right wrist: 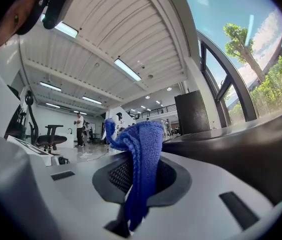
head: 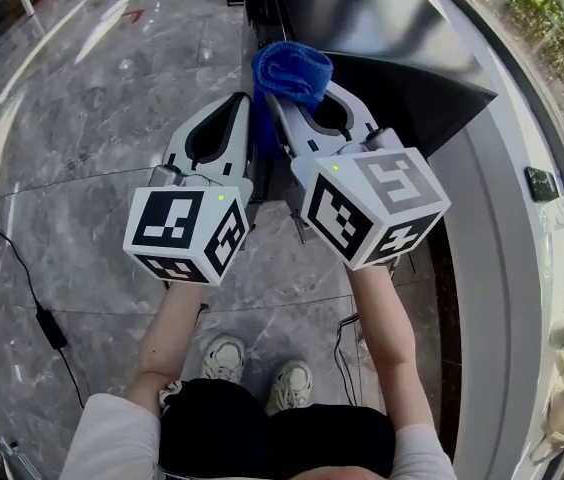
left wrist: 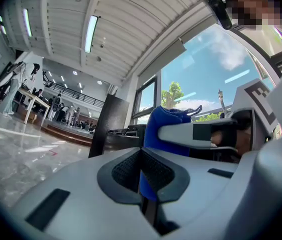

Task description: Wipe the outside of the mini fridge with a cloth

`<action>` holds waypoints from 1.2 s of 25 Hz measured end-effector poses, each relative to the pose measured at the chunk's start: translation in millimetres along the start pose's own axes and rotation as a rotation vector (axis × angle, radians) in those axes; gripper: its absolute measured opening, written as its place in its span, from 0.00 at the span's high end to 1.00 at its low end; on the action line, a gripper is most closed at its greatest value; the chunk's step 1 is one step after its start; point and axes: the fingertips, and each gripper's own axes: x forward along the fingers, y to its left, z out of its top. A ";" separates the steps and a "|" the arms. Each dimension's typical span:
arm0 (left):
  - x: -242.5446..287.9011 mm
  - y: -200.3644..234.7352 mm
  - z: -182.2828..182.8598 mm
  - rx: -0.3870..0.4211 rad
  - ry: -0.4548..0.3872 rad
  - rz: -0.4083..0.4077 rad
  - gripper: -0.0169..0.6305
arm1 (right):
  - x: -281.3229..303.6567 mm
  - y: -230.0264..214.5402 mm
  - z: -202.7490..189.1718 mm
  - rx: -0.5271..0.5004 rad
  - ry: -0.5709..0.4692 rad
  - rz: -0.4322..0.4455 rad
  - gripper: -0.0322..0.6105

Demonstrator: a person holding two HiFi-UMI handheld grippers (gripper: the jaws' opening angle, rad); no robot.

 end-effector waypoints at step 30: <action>24.9 -53.9 -35.3 -0.065 0.048 -0.173 0.97 | -26.6 -65.3 0.5 -0.093 0.004 -0.194 0.87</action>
